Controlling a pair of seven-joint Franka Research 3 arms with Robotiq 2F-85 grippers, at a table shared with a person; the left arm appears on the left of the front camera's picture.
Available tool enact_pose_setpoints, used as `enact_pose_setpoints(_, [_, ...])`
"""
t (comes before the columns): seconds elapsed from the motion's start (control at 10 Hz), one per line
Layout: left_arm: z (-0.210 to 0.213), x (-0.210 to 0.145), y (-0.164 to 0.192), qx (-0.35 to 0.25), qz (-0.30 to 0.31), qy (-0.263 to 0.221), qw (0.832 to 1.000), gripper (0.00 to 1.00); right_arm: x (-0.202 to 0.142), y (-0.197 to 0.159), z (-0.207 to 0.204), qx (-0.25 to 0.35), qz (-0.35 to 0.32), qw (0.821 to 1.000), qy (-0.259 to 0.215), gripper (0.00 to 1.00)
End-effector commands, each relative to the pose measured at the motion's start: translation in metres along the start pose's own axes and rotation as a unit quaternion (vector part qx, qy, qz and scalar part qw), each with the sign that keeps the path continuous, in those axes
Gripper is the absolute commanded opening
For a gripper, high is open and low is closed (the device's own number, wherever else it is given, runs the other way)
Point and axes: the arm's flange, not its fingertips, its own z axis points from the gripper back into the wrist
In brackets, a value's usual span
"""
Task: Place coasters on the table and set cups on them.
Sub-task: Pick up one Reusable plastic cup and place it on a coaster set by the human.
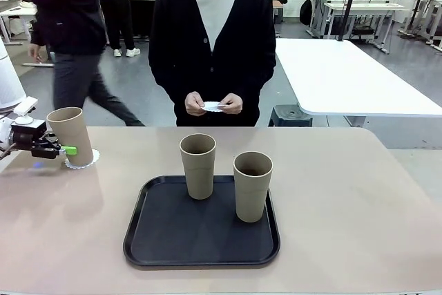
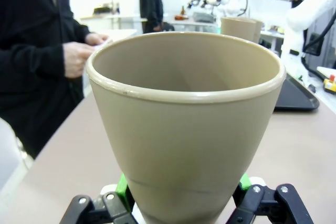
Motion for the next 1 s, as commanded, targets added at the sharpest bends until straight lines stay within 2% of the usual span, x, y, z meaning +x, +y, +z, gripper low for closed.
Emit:
enact_pose_setpoints(0.0, [0.0017, -0.0026, -0.0001, -0.012, -0.017, 0.002, 1.000, 0.84, 0.0008, -0.0002, 0.0002, 0.006, 0.001, 1.000, -0.002, 1.00])
enact_pose_setpoints(0.9, [0.0023, 0.0013, 0.0035, -0.012, -0.058, 0.003, 0.998, 0.84, 0.0008, -0.0002, 0.0002, 0.006, 0.001, 1.000, -0.002, 1.00])
